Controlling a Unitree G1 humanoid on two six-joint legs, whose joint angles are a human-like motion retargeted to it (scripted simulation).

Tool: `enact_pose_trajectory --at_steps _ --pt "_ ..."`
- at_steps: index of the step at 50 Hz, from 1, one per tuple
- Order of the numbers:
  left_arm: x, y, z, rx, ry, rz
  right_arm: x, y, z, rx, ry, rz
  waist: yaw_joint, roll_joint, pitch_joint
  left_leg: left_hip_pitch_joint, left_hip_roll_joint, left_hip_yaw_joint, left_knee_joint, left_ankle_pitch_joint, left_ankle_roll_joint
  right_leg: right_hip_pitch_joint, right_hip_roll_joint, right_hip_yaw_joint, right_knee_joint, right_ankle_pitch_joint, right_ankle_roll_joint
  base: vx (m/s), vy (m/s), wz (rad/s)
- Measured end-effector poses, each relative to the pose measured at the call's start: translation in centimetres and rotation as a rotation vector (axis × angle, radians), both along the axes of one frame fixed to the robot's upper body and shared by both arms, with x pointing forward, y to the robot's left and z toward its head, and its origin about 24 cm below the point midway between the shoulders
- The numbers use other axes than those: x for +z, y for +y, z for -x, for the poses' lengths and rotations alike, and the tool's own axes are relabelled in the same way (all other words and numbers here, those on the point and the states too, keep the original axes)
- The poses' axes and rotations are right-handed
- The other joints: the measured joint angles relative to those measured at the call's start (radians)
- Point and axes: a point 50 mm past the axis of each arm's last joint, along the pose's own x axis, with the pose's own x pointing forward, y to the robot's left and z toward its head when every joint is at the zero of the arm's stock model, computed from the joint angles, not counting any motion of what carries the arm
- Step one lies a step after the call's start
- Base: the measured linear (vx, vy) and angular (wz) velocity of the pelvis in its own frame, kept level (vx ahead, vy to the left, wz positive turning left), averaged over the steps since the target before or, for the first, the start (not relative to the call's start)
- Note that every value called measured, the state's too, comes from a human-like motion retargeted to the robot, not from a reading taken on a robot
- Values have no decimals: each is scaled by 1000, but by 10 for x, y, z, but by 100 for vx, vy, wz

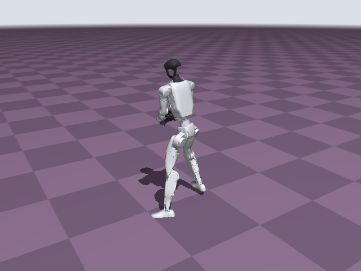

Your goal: Kungfu

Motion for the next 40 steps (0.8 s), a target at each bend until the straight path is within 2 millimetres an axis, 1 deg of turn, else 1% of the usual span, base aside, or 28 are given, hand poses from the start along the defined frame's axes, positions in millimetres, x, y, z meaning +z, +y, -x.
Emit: enact_pose_trajectory --at_steps 2,3,5,8,12,15,22,25,28,32,35,38,40 --pt "-15 -17 16 -79 112 -13 -23 -9 24 -34 181 -119 -53 8 29 -9 17 27 -10 14 -13 -27 6 -19 41 -34 -16 -52 -22 -1" --pt "-21 -26 24 -109 158 -29 -30 -13 33 -66 254 -214 -77 12 41 -20 24 17 -8 21 -15 -40 9 -27 60 -49 -23 -48 -30 -4" --pt "-26 -36 34 -158 192 -61 -36 -21 45 -137 324 -387 -114 22 66 -36 43 0 0 29 -13 -60 22 -34 87 -70 -40 -41 -23 -15" --pt "-26 -45 42 -229 185 -85 -36 -37 53 -239 294 -491 -131 23 86 -30 51 14 3 29 14 -84 39 -21 112 -85 -65 -27 -8 -38" --pt "-22 -50 45 -290 187 -76 -36 -48 57 -299 286 -505 -128 21 92 -17 44 17 5 25 38 -111 48 5 136 -98 -85 -16 3 -35" --pt "-17 -52 44 -320 206 -63 -36 -50 56 -308 330 -538 -127 36 97 -10 42 22 3 29 27 -117 47 12 149 -102 -92 -6 13 -1" --pt "0 -54 34 -365 247 -21 -27 -59 46 -274 430 -687 -106 73 99 0 33 17 -12 59 -53 -107 44 33 166 -107 -84 4 17 20" --pt "5 -56 31 -384 260 -14 -26 -61 48 -266 467 -775 -95 80 103 -5 31 7 -8 64 -71 -91 42 39 158 -100 -76 11 13 32" --pt "9 -58 30 -412 259 -28 -27 -64 53 -288 495 -875 -82 76 104 -11 23 0 -5 62 -71 -70 37 43 135 -87 -67 12 8 29" --pt "16 -64 32 -451 256 -20 -32 -67 69 -311 559 -1005 -64 64 104 -12 11 -2 -2 52 -61 -40 30 45 86 -61 -52 18 12 13" --pt "25 -69 31 -488 263 -9 -38 -76 86 -321 637 -1088 -53 51 104 -7 2 6 0 41 -53 -15 22 43 40 -33 -39 28 17 2" --pt "42 -70 25 -521 242 5 -43 -95 112 -345 702 -1157 -40 36 101 -4 -6 13 7 24 -43 20 13 36 -22 6 -21 28 12 1" --pt "60 -67 16 -532 187 17 -45 -112 134 -382 736 -1205 -30 25 99 -9 -10 9 20 9 -38 49 6 29 -70 36 -6 43 25 14"
